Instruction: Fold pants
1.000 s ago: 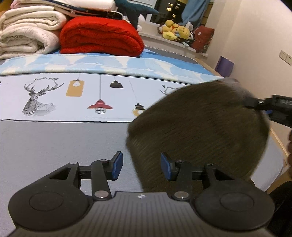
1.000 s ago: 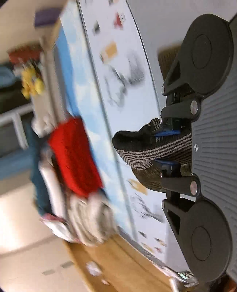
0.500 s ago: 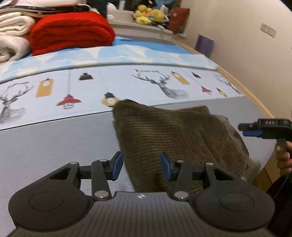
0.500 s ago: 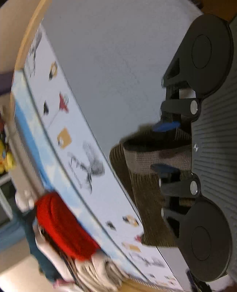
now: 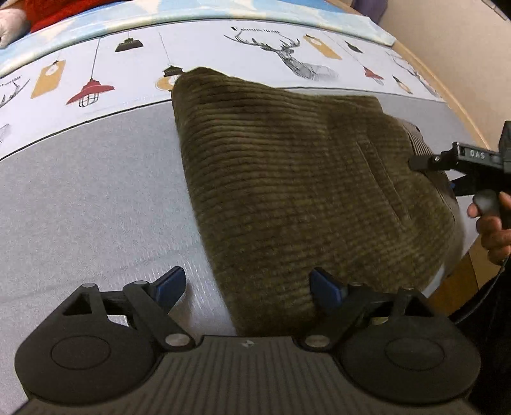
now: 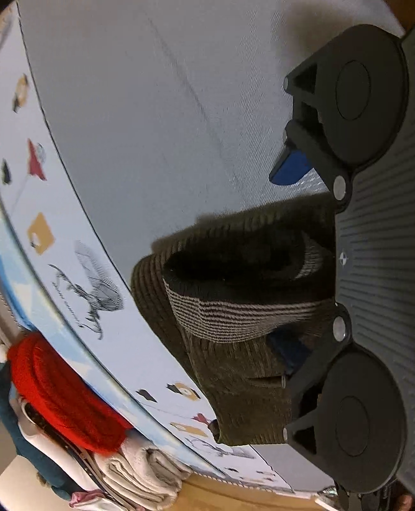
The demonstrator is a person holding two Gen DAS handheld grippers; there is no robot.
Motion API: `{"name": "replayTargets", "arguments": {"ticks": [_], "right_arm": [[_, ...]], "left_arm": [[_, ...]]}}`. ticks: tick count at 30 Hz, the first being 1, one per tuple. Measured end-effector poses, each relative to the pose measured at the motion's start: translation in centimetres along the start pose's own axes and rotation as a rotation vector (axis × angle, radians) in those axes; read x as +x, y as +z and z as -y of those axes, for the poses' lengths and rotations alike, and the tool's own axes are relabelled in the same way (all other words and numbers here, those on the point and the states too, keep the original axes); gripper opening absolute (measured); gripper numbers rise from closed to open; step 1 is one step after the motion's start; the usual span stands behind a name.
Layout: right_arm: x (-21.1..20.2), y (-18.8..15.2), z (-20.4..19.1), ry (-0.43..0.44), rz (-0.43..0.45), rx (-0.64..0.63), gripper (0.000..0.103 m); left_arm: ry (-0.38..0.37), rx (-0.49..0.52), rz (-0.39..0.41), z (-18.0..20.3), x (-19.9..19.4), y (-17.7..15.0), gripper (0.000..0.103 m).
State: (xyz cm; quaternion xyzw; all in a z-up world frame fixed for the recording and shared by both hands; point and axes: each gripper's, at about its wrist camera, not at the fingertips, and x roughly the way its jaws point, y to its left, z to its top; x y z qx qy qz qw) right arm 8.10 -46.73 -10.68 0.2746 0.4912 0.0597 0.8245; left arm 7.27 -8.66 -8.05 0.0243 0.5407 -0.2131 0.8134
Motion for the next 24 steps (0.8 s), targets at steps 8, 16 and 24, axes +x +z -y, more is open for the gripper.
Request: {"name": "replayTargets", "arguments": {"ticks": [8,16,24], "right_arm": [[2.4,0.9,-1.2,0.060,-0.051,-0.056,0.102],[2.5,1.0,-1.3,0.061,-0.048,-0.083,0.102],[2.2,1.1,-2.9,0.008,-0.011,-0.141,0.086]], "left_arm": [[-0.025,-0.063,0.018,-0.8,0.4,2.3,0.089],[-0.061,-0.112,0.001,-1.1,3.2,4.4,0.091],[-0.106,-0.192,0.043,-2.7,5.5,6.3,0.069]]}}
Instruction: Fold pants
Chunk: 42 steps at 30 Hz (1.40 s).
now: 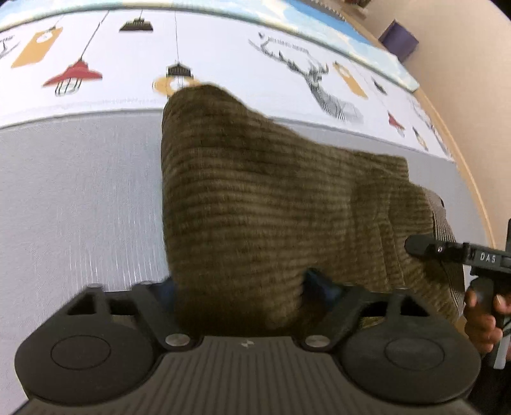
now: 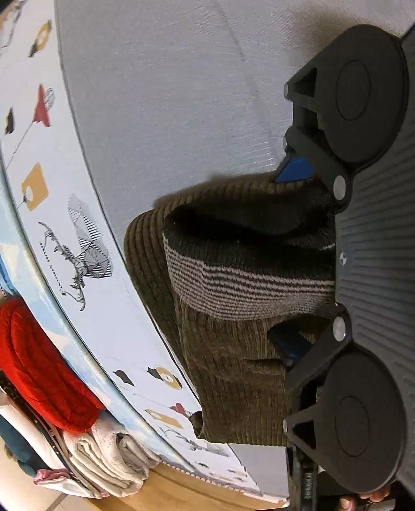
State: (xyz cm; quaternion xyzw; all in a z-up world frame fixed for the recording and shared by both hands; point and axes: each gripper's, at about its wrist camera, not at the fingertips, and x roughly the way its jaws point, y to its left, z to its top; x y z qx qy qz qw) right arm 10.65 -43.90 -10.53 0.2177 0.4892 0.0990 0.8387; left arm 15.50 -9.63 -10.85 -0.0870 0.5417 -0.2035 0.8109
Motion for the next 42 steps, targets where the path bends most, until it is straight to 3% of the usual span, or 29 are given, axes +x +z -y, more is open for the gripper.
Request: {"name": "replayTargets", "arguments": {"ticks": [1,3,7,11,15,17,18,20,21,23,25,28,30,32,33,34,35,37,39,41,42], "right_arm": [[0.0,0.1,-0.4,-0.009,0.009,-0.014,0.080],[-0.2,0.6,-1.4,-0.020,0.045,-0.040,0.071],[0.0,2.2,-3.5,-0.008,0.123,-0.049,0.060],[0.5,4.6,-7.9,0.040,0.211,-0.113,0.056],[1.2,7.6,-12.2,0.090,0.314,-0.185,0.056],[2.0,9.3,-13.9,0.121,0.343,-0.198,0.056],[2.6,10.0,-14.5,0.132,0.345,-0.196,0.059],[4.3,11.4,-15.1,0.119,0.313,-0.176,0.070],[5.5,12.0,-15.2,0.071,0.282,-0.162,0.074],[7.7,12.6,-15.1,-0.078,0.231,-0.139,0.073],[8.5,13.0,-14.7,-0.215,0.224,-0.096,0.072],[7.6,13.6,-14.4,-0.148,0.246,-0.049,0.072],[7.2,13.4,-15.6,-0.098,0.248,-0.119,0.072],[8.2,12.4,-16.7,-0.114,0.175,-0.215,0.072],[9.6,11.9,-16.8,-0.176,0.091,-0.259,0.075],[10.8,11.2,-16.4,-0.229,0.027,-0.276,0.083],[11.1,11.0,-16.1,-0.244,0.011,-0.256,0.084],[9.9,11.4,-15.5,-0.212,0.046,-0.172,0.074],[8.2,11.2,-16.0,-0.197,0.115,-0.176,0.071],[7.9,10.7,-16.0,-0.203,0.106,-0.226,0.071],[8.8,10.2,-15.6,-0.239,0.047,-0.248,0.079]], "left_arm": [[-0.002,0.013,0.020,0.0,-0.2,0.3,0.056],[-0.011,0.033,0.065,-0.1,-1.1,1.0,0.042],[0.014,0.060,0.173,-1.0,-3.3,3.1,0.036],[0.026,-0.028,0.272,-4.1,-6.1,6.4,0.035],[0.048,-0.032,0.375,-6.9,-9.2,9.5,0.036],[0.064,-0.027,0.401,-8.2,-10.1,10.6,0.042],[0.088,-0.048,0.398,-8.9,-10.1,11.1,0.053],[0.192,-0.150,0.408,-10.5,-10.0,11.7,0.056],[0.235,-0.199,0.415,-11.3,-10.1,11.8,0.056],[0.228,-0.246,0.408,-12.1,-10.4,11.7,0.056],[0.156,-0.233,0.380,-11.9,-10.5,11.8,0.056],[0.146,-0.123,0.311,-10.4,-9.8,11.6,0.056],[0.152,-0.074,0.194,-10.1,-8.0,10.9,0.056],[0.184,-0.028,0.044,-9.7,-5.3,9.8,0.056],[0.236,0.041,0.022,-8.9,-4.5,9.2,0.058],[0.265,0.088,0.029,-8.2,-4.4,9.0,0.059],[0.280,0.101,0.034,-7.7,-4.7,8.9,0.059],[0.267,0.125,0.070,-6.6,-6.0,8.5,0.059],[0.207,0.172,0.124,-5.7,-7.2,8.1,0.059],[0.186,0.226,0.071,-4.9,-6.0,7.1,0.059],[0.234,0.283,0.027,-4.4,-4.7,6.2,0.059]]}}
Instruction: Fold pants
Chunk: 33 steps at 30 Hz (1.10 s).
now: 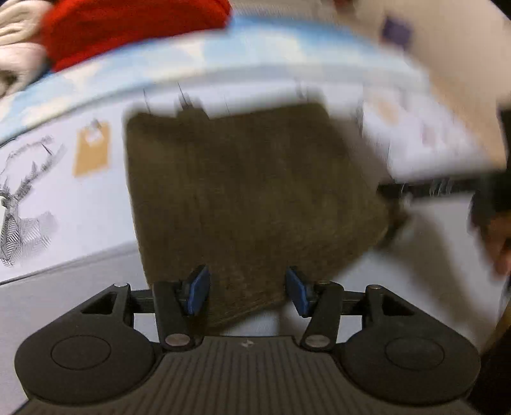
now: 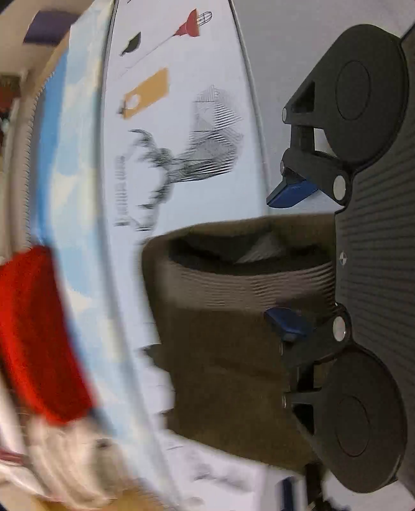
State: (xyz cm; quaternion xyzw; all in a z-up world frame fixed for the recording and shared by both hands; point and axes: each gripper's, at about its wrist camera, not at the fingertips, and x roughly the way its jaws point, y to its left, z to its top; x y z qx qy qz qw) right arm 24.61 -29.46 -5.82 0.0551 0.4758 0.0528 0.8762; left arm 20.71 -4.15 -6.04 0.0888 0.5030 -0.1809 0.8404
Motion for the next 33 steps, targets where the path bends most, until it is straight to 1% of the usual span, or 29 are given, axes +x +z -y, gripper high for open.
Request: {"name": "replayTargets", "arguments": {"ticks": [1,2,3,4,5,6,7,8,10,11,13,14,15,16,17,18,19,20,21,22,23,24,27,28,30,33], "right_arm": [[0.8,-0.6,0.3,-0.013,-0.041,-0.002,0.089],[1.0,-0.8,0.7,-0.012,-0.051,0.032,0.090],[0.7,-0.8,1.2,0.001,-0.048,0.077,0.088],[0.2,-0.8,1.4,0.003,-0.037,0.105,0.083],[-1.0,-1.0,1.4,-0.008,-0.011,0.116,0.081],[-2.5,-1.1,1.1,-0.034,0.031,0.110,0.078],[-4.0,-1.2,0.8,-0.049,0.078,0.097,0.078],[-5.8,-1.4,0.5,-0.041,0.137,0.087,0.078],[-9.1,-2.2,0.3,0.001,0.240,0.082,0.080],[-10.7,-2.7,0.1,0.018,0.288,0.077,0.081],[-14.0,-4.4,-0.6,0.038,0.397,0.051,0.089],[-15.1,-5.1,-0.9,0.034,0.441,0.040,0.091],[-16.3,-6.1,-1.3,0.020,0.490,0.027,0.094],[-17.3,-7.4,-1.7,0.005,0.537,0.014,0.096],[-18.0,-8.7,-1.9,-0.008,0.571,0.010,0.096],[-18.5,-9.9,-2.1,-0.022,0.594,0.024,0.096],[-19.0,-10.7,-1.9,-0.022,0.606,0.045,0.096],[-19.5,-11.4,-1.9,-0.016,0.617,0.077,0.096],[-20.1,-11.6,-2.0,-0.009,0.617,0.096,0.096],[-20.7,-12.2,-2.1,0.000,0.629,0.105,0.098],[-21.1,-12.7,-2.3,0.006,0.639,0.113,0.099],[-21.4,-13.1,-2.5,0.013,0.636,0.113,0.100],[-21.3,-13.6,-3.2,0.048,0.608,0.097,0.100],[-21.2,-13.6,-3.6,0.052,0.597,0.088,0.100],[-21.2,-14.1,-4.5,0.046,0.588,0.069,0.100],[-21.1,-14.5,-5.5,0.013,0.586,0.028,0.100]], "left_arm": [[0.062,0.083,0.002,1.3,0.4,-0.7,0.059],[0.106,0.136,0.017,2.4,0.2,-1.0,0.059],[0.145,0.154,0.028,3.2,-0.6,-1.2,0.059],[0.159,0.138,0.036,3.4,-1.4,-1.4,0.059],[0.163,0.106,0.055,3.4,-2.5,-1.6,0.060],[0.158,0.053,0.089,3.1,-3.9,-1.7,0.065],[0.144,-0.008,0.125,2.8,-5.3,-1.7,0.071],[0.131,-0.074,0.164,2.3,-6.8,-1.8,0.074],[0.140,-0.157,0.240,1.8,-9.6,-2.0,0.083],[0.153,-0.180,0.291,1.9,-11.2,-2.5,0.085],[0.188,-0.186,0.379,2.3,-13.5,-3.0,0.091],[0.216,-0.184,0.416,2.8,-14.5,-3.5,0.093],[0.259,-0.180,0.460,3.6,-15.6,-4.4,0.095],[0.289,-0.174,0.496,4.2,-16.4,-5.2,0.095],[0.301,-0.166,0.532,4.8,-17.4,-6.1,0.095],[0.306,-0.163,0.569,5.5,-18.0,-7.2,0.096],[0.318,-0.183,0.591,6.0,-18.4,-7.9,0.100],[0.336,-0.228,0.599,6.4,-18.8,-8.5,0.101],[0.333,-0.255,0.622,6.8,-19.6,-8.9,0.101],[0.311,-0.279,0.648,7.2,-20.3,-9.4,0.102],[0.284,-0.311,0.661,7.3,-20.9,-10.0,0.102],[0.265,-0.335,0.651,7.5,-21.0,-10.3,0.102],[0.185,-0.368,0.596,8.1,-21.2,-10.8,0.102],[0.182,-0.362,0.594,8.5,-21.3,-11.0,0.102],[0.211,-0.323,0.590,9.5,-21.1,-11.1,0.102],[0.256,-0.256,0.537,10.0,-19.6,-10.6,0.102]]}}
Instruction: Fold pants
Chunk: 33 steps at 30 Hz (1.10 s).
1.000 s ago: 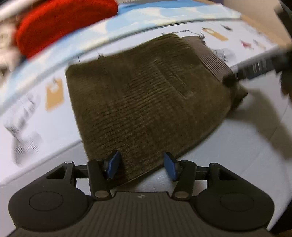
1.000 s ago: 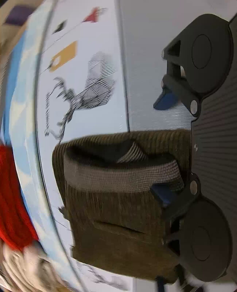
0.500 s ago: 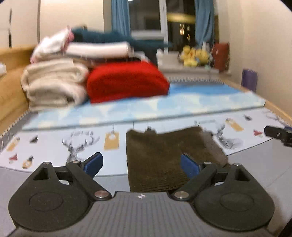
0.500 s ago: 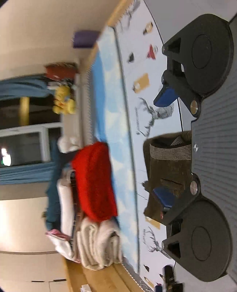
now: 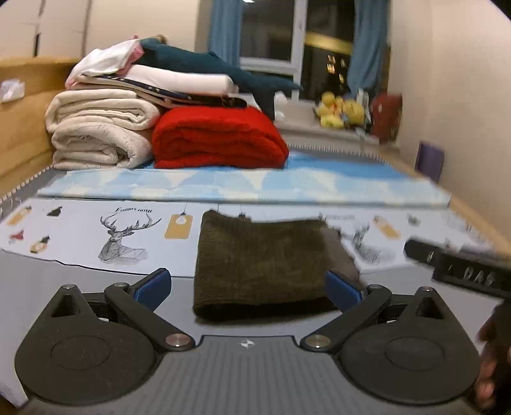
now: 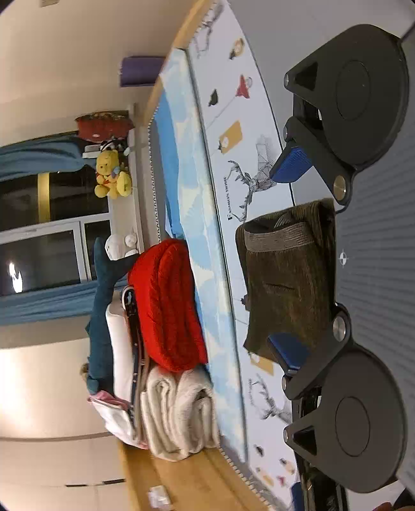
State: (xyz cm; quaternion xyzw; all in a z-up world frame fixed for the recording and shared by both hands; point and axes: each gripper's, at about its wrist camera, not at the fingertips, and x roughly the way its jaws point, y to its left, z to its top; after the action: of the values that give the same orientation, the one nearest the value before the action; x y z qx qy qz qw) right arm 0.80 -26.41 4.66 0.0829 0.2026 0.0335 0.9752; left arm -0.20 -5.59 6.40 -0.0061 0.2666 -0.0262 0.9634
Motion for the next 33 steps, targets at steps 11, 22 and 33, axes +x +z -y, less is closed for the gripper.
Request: {"name": "replayTargets", "arguments": {"ticks": [11,22,33], "right_arm": [[1.2,0.3,0.0,-0.013,-0.021,-0.012,0.097],[2.7,-0.8,0.0,0.037,-0.079,-0.036,0.092],[3.7,-1.3,-0.8,0.054,-0.165,-0.066,0.095]], "left_arm": [[0.036,-0.140,-0.172,-2.3,6.0,-1.6,0.102],[0.126,-0.113,-0.168,-1.4,7.4,-2.1,0.102],[0.066,-0.121,-0.189,-1.2,7.5,-2.3,0.102]]}}
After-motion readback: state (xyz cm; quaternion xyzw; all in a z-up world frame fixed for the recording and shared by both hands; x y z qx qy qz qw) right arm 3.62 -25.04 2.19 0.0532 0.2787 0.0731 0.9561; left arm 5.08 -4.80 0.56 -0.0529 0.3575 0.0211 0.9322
